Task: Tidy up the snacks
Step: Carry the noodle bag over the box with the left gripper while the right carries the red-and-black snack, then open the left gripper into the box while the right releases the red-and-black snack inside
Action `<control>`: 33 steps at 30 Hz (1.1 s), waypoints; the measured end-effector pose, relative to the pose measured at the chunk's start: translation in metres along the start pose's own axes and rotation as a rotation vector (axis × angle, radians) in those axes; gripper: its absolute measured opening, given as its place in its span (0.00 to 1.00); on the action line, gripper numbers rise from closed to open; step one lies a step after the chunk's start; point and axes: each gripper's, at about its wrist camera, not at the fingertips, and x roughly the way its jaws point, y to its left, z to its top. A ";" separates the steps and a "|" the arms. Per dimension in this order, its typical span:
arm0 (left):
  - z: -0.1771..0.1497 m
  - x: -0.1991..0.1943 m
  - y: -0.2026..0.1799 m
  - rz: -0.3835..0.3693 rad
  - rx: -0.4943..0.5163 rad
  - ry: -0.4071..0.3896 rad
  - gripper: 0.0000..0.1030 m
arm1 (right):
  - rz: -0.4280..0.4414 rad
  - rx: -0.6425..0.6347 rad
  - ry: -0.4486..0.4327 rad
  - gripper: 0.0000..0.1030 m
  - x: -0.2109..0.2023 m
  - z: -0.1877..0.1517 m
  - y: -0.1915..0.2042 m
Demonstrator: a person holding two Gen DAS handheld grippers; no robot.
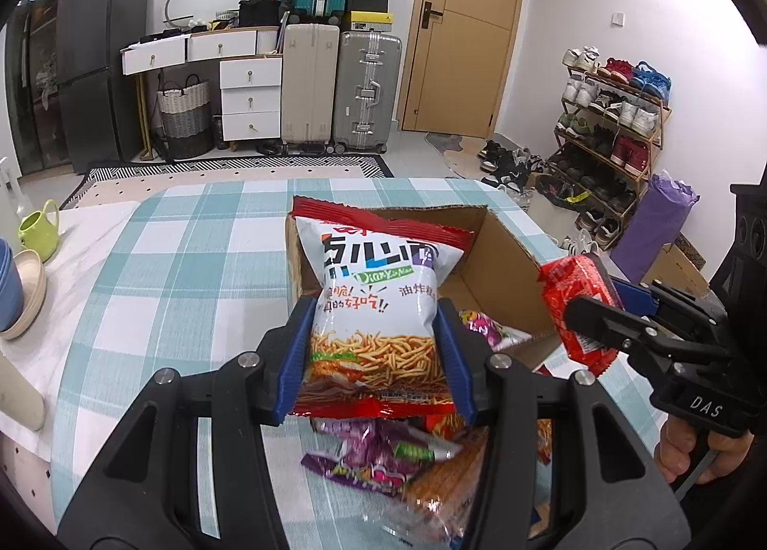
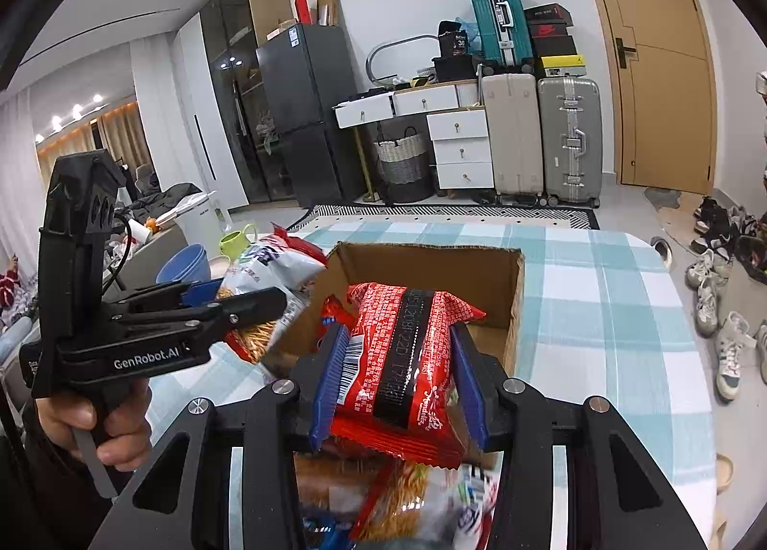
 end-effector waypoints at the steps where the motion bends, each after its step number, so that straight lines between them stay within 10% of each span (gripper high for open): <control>1: 0.003 0.005 -0.001 -0.001 0.001 0.006 0.45 | -0.001 0.000 0.001 0.42 0.002 0.002 -0.001; 28: 0.005 0.104 0.002 0.016 0.027 0.108 0.46 | -0.049 -0.002 0.090 0.42 0.066 0.008 -0.028; 33: 0.004 0.094 0.000 0.024 0.021 0.100 0.56 | -0.065 -0.005 0.051 0.56 0.048 0.009 -0.027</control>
